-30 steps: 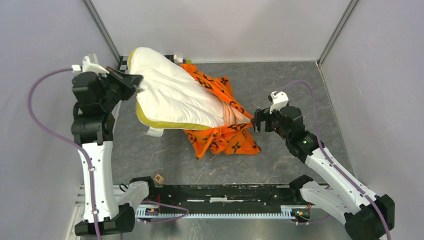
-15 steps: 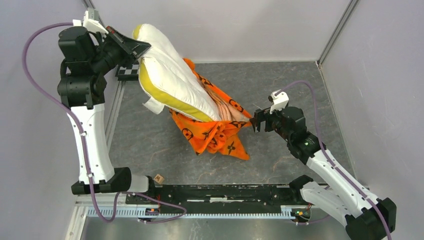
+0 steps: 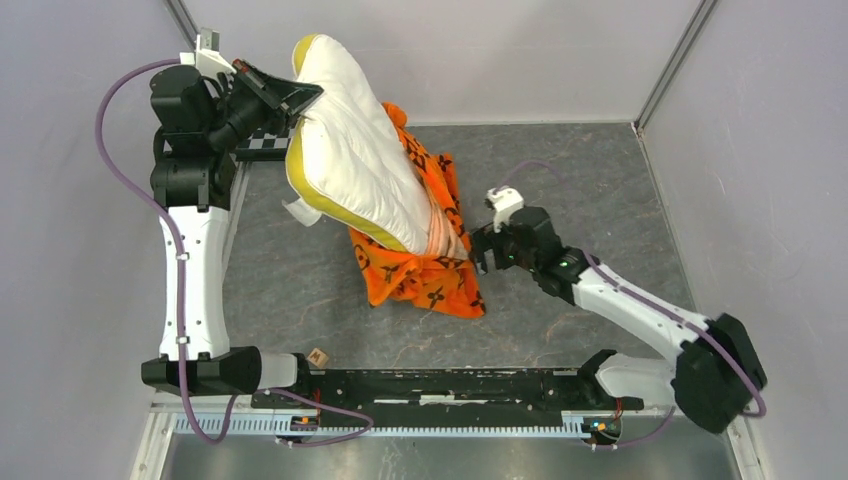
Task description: Remove the pillowcase from the pillow
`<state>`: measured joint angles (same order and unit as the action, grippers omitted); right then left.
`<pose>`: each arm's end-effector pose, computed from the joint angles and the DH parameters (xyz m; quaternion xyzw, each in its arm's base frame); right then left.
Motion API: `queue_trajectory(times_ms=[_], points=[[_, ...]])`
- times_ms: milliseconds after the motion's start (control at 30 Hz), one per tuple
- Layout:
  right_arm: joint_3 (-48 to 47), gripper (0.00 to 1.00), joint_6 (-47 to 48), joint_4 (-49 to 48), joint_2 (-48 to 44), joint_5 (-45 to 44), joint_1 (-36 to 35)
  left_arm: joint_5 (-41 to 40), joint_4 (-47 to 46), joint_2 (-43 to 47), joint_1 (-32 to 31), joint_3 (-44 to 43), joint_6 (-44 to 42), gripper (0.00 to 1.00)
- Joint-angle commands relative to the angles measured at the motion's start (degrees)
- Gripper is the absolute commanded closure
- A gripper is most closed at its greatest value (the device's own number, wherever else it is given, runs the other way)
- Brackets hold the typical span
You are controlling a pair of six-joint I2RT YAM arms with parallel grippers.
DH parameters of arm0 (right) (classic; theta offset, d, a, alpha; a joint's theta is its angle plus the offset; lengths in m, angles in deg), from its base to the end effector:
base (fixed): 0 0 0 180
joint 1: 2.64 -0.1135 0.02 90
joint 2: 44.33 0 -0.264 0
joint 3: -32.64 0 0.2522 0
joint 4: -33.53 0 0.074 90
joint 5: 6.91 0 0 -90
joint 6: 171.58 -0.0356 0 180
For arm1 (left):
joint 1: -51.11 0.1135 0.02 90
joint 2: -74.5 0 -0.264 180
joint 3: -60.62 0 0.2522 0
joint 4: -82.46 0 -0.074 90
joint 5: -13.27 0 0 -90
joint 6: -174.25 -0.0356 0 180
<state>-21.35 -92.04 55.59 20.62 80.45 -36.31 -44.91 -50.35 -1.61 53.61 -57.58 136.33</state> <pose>0.2070 0.1360 0.2450 -0.1660 0.8629 0.1604 0.4496 0.2482 -0.0080 0.5296 -0.1609 0.7155 -0.4558 0.5045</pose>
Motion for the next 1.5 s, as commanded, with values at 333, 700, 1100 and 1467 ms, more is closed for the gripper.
queue_trajectory(times_ms=[333,700,1100,1467], points=[[-20.72,0.02,-9.93,-32.43,26.26,18.69,-16.60,6.24,-33.25,5.05,-2.68,3.81,19.66,0.98],[-13.86,0.02,-26.84,-49.14,17.72,15.52,-11.78,5.83,-37.28,5.57,-5.61,7.42,18.65,0.98],[-6.93,0.02,-9.55,-18.01,-2.57,-15.21,-8.11,5.19,-39.05,5.74,-5.76,11.45,18.18,0.98],[-0.48,0.34,-10.48,-14.57,3.02,-21.80,-7.59,5.19,-40.28,6.11,-5.82,10.49,19.58,0.98]])
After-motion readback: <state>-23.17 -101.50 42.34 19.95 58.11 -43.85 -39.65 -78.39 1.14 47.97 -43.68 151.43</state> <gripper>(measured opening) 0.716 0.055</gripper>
